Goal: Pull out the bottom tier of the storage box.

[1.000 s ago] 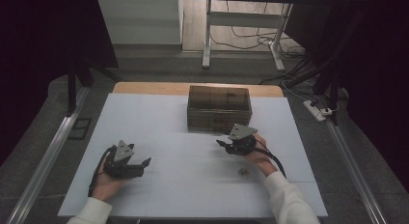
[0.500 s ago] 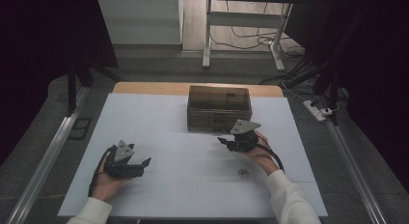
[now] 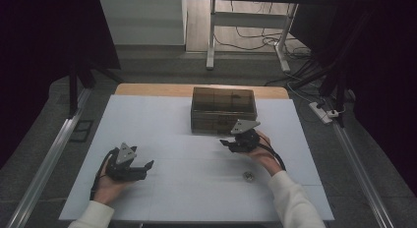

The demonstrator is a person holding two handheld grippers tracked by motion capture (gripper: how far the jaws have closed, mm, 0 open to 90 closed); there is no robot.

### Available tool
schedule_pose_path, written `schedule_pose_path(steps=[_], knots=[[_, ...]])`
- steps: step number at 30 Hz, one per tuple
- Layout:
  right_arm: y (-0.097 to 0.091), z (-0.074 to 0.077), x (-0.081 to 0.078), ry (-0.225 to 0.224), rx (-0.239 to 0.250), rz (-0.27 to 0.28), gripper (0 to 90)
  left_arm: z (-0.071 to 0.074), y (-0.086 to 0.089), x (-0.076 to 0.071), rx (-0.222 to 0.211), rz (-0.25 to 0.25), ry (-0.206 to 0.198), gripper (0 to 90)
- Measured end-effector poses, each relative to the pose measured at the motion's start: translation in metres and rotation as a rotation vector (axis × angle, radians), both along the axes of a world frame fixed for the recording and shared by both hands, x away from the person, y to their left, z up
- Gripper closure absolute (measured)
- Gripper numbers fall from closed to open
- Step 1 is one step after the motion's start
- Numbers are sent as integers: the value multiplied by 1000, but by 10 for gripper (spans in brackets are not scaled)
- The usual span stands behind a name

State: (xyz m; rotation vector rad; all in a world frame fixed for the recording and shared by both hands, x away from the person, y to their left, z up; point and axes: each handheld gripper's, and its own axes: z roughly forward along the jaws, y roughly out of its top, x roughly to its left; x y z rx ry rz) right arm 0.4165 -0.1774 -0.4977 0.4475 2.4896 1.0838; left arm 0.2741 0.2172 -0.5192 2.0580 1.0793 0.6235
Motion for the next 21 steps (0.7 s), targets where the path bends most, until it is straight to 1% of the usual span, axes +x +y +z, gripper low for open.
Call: schedule_pose_path(steps=[2, 5, 7, 9, 12, 13, 18, 20, 21], knots=[[0, 0, 1, 2, 1, -2, 504, 0, 0, 0, 1, 0, 0, 185], [0, 1, 2, -6, -16, 1, 504, 0, 0, 0, 1, 0, 0, 185], [0, 2, 2, -18, -40, 5, 504, 0, 0, 0, 1, 0, 0, 185], [1, 2, 2, -17, -36, 7, 504, 0, 0, 0, 0, 0, 0, 185], [0, 1, 4, -10, -49, 10, 503, 0, 0, 0, 2, -2, 1, 185], [1, 0, 4, -8, -45, 7, 503, 0, 0, 0, 3, -3, 0, 185], [2, -1, 7, 0, -61, 17, 502, 0, 0, 1, 4, -2, 2, 185], [4, -2, 8, 2, -77, 23, 500, 0, 0, 0, 3, -2, 2, 185], [5, -3, 8, 3, -73, 23, 500, 0, 0, 0, 3, 0, 1, 185]])
